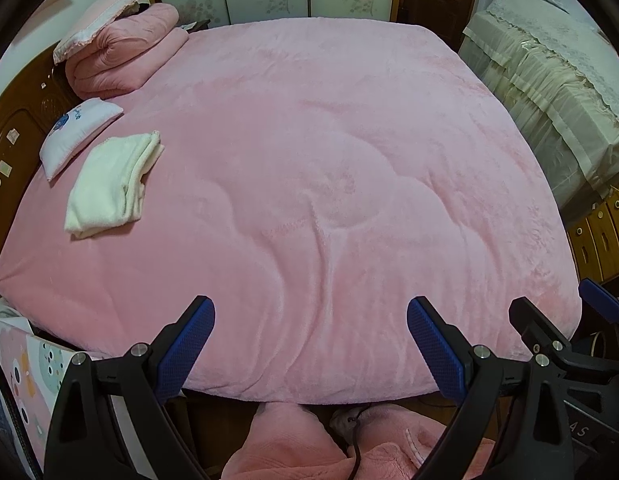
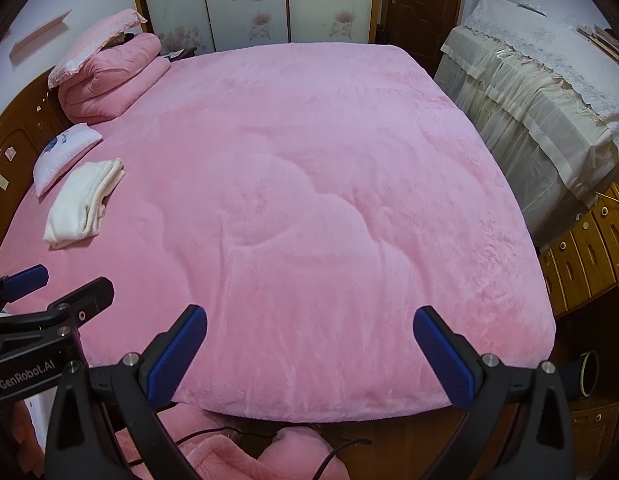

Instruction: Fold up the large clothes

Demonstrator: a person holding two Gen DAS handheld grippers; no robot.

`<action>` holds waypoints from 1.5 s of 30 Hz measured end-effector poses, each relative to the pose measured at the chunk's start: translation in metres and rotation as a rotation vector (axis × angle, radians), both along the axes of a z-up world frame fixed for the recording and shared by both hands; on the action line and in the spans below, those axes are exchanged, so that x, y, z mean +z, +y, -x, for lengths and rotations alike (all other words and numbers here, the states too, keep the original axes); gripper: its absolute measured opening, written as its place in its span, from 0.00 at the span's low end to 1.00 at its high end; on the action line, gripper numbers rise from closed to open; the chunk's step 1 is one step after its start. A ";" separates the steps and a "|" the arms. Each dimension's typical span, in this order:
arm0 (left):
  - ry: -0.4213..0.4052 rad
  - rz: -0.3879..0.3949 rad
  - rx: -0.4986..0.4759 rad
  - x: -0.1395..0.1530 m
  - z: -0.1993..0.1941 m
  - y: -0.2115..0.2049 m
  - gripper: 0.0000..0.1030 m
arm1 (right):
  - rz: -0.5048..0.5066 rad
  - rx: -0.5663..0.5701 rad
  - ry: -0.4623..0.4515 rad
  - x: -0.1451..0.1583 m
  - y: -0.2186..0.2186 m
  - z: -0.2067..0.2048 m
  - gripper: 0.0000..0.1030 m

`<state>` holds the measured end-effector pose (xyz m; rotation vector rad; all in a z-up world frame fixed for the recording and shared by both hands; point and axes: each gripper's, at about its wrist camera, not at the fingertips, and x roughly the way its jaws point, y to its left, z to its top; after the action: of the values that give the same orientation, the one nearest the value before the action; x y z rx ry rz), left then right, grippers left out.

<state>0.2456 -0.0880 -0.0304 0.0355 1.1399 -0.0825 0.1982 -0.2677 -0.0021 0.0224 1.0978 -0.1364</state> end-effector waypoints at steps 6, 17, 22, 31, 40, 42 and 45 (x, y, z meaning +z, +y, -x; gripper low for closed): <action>0.012 -0.026 0.003 0.000 -0.005 -0.002 0.93 | 0.001 0.000 0.027 -0.003 0.002 -0.004 1.00; 0.040 -0.048 0.010 -0.006 -0.006 -0.004 0.93 | -0.003 0.004 0.073 -0.008 0.004 -0.006 1.00; 0.048 -0.042 0.020 -0.008 -0.007 -0.007 0.93 | -0.003 0.010 0.082 -0.010 0.002 -0.008 1.00; 0.038 -0.046 0.024 -0.010 -0.011 -0.011 0.93 | -0.009 0.014 0.078 -0.012 -0.003 -0.012 1.00; 0.031 -0.068 0.035 -0.008 -0.013 -0.018 0.93 | -0.026 0.029 0.083 -0.014 -0.013 -0.019 1.00; 0.030 -0.071 0.037 -0.008 -0.013 -0.020 0.93 | -0.029 0.030 0.083 -0.014 -0.016 -0.021 1.00; 0.031 -0.077 0.042 -0.007 -0.015 -0.023 0.93 | -0.035 0.033 0.086 -0.016 -0.019 -0.024 1.00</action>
<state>0.2602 -0.1107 -0.0377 0.0786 1.1743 -0.0020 0.2219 -0.2866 -0.0177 0.0300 1.1858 -0.0888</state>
